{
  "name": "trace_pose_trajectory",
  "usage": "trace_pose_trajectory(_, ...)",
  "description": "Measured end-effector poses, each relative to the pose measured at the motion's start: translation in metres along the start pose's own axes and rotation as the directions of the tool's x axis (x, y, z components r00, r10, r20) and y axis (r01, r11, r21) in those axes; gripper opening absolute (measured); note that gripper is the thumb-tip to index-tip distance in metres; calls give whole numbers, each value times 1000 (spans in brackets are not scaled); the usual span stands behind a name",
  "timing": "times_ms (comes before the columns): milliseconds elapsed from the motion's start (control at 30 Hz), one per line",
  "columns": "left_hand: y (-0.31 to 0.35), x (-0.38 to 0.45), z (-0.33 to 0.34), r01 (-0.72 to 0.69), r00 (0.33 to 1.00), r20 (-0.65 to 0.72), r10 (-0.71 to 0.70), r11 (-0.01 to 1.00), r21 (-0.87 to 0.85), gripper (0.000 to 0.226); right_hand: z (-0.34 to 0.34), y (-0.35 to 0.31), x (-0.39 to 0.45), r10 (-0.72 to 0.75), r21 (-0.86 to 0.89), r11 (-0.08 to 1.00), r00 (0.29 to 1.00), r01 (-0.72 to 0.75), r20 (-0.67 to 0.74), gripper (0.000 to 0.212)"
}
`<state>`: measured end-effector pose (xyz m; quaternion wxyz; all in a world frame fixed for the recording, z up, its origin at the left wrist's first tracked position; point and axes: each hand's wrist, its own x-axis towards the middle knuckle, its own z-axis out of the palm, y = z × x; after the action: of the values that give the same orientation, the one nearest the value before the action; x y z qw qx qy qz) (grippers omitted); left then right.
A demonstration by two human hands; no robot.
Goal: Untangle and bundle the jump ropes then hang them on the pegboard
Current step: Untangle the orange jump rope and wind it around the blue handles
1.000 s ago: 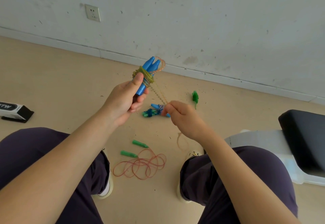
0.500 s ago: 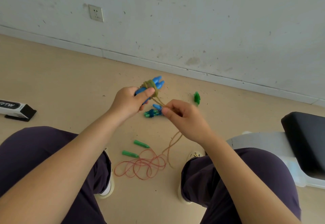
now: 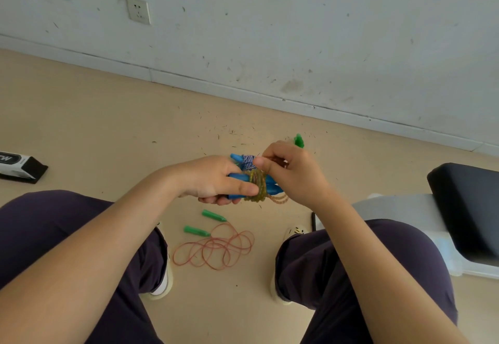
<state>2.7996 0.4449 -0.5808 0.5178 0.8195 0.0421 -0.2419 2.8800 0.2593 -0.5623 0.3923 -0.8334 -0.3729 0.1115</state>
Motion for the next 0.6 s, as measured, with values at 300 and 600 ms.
trace_pose_trajectory(300,2,-8,0,-71,997,12,73,994,-86,54,5,1,0,58,160,985,995,-70,79,28)
trace_pose_trajectory(600,2,-1,11,-115,993,-35,111,982,-148,33,13,4,-1,34,227,972,988,-68,152,18)
